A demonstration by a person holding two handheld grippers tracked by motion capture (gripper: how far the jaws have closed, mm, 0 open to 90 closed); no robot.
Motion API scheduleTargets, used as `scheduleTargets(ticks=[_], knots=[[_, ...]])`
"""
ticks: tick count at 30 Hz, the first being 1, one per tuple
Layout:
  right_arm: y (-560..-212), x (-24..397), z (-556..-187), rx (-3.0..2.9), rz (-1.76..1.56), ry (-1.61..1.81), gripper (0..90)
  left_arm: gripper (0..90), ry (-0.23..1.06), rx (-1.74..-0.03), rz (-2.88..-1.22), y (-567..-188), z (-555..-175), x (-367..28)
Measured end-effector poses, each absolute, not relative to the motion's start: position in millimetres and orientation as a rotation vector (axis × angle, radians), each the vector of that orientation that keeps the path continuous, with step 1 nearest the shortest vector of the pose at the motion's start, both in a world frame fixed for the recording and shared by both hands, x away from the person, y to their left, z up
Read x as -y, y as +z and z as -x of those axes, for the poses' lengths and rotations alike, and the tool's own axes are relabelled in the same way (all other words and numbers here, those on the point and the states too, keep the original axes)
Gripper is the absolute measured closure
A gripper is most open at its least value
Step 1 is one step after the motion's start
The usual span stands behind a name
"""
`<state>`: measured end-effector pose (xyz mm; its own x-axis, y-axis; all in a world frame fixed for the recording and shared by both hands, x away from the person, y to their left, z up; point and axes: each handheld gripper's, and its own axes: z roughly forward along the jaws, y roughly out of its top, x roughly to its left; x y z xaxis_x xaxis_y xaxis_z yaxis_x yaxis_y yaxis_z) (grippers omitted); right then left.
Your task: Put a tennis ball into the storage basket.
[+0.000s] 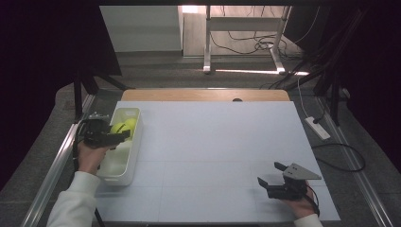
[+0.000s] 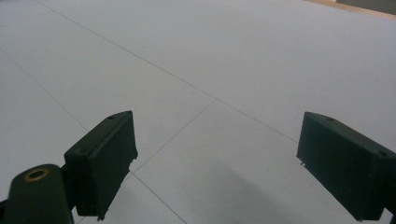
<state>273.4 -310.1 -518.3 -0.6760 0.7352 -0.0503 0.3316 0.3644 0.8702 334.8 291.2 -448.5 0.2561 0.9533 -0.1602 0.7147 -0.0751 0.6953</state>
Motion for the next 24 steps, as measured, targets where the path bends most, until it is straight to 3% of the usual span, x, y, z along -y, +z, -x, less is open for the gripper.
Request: scheduleTargets(ticks=[3,9,24], knots=[[-518,310,-273,-2.197,-0.926,1.252,11.6,24.3,0.482,-1.512,-1.827,-446,-333,-292],[-518,310,-273,-2.198,-0.926,1.247,11.5,10.9,0.509,-1.487,-1.771,-434,-329,-292],[-518,310,-273,-2.196,-0.927,1.252,11.5,9.5,0.508,-1.331,-1.712,-420,-313,-282]])
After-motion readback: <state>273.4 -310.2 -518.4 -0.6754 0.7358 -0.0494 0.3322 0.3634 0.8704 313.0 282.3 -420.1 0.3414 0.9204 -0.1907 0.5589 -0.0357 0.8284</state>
